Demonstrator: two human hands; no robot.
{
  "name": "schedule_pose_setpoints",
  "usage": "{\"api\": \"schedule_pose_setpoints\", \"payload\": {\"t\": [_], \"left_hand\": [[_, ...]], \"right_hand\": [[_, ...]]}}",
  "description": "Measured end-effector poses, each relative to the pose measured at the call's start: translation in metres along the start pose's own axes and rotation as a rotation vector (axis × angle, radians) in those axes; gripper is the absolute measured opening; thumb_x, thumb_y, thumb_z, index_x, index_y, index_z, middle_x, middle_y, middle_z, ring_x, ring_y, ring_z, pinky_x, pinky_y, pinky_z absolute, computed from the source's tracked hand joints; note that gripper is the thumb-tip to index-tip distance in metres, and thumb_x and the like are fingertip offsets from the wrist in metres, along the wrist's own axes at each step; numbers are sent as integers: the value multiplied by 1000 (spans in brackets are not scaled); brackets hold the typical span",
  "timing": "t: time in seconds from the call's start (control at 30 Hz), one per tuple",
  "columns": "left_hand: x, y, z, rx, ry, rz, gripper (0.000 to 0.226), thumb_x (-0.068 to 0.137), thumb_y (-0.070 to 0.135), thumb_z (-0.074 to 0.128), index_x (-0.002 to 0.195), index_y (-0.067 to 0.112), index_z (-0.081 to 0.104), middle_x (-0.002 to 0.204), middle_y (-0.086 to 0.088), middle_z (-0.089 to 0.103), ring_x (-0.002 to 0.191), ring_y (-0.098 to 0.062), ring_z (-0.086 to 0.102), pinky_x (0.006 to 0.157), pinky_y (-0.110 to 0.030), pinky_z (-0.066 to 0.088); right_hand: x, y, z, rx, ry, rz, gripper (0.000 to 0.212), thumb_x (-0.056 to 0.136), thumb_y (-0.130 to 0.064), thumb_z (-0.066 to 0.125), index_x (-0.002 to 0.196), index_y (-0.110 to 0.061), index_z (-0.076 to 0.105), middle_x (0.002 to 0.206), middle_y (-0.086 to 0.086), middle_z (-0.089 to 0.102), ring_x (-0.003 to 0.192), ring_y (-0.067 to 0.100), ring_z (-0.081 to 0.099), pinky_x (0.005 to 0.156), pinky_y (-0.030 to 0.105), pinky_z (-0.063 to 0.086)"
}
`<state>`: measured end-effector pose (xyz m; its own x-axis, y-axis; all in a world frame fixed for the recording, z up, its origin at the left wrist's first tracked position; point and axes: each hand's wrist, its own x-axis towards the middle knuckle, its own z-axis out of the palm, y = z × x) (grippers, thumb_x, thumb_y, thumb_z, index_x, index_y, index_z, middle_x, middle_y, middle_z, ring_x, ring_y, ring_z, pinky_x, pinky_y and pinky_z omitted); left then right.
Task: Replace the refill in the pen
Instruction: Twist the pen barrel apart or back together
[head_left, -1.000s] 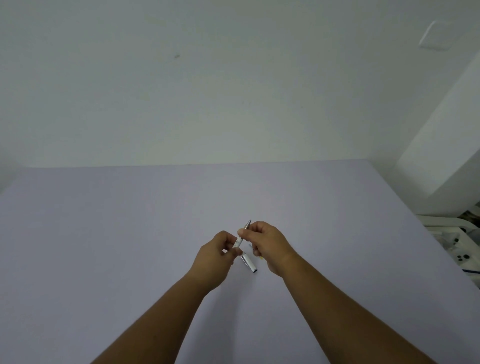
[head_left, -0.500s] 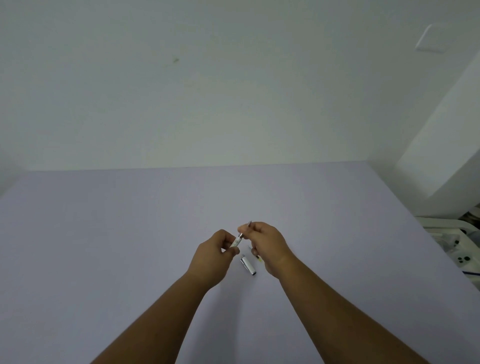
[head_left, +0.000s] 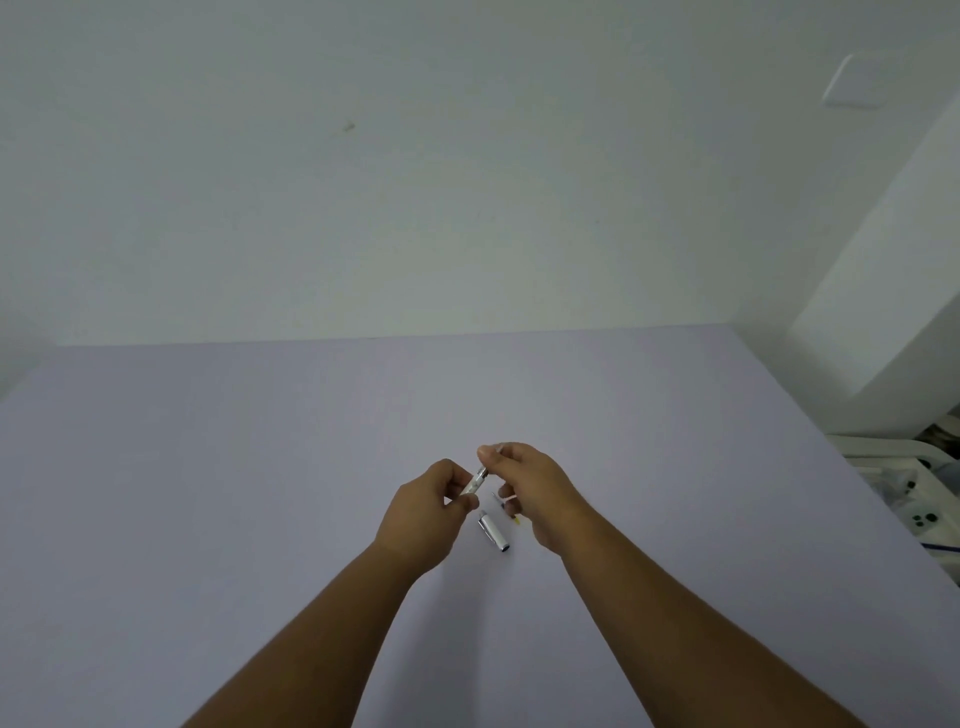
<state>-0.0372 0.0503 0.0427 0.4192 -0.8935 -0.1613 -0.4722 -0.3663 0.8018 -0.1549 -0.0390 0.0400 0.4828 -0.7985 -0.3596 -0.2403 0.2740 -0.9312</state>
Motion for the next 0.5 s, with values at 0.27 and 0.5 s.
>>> {"api": "schedule_pose_setpoints", "payload": {"t": [0.27,0.5], "left_hand": [[0,2,0,47,2,19,6,87,24,60,85,27,56,80,14,60,69,-4,54,57,-21,40],[-1,5,1,68,-9,44,5,87,25,60,85,28,56,81,13,62,70,-5,55,59,-21,42]], "right_hand": [[1,-3,-2,-27,7,57,35,77,-50,66,83,-16,63,84,0,60,67,16,46,60,27,42],[1,-2,0,-73,96,28,45,72,-57,68,66,-15,52,62,-3,47,54,14,39,53,25,40]]}}
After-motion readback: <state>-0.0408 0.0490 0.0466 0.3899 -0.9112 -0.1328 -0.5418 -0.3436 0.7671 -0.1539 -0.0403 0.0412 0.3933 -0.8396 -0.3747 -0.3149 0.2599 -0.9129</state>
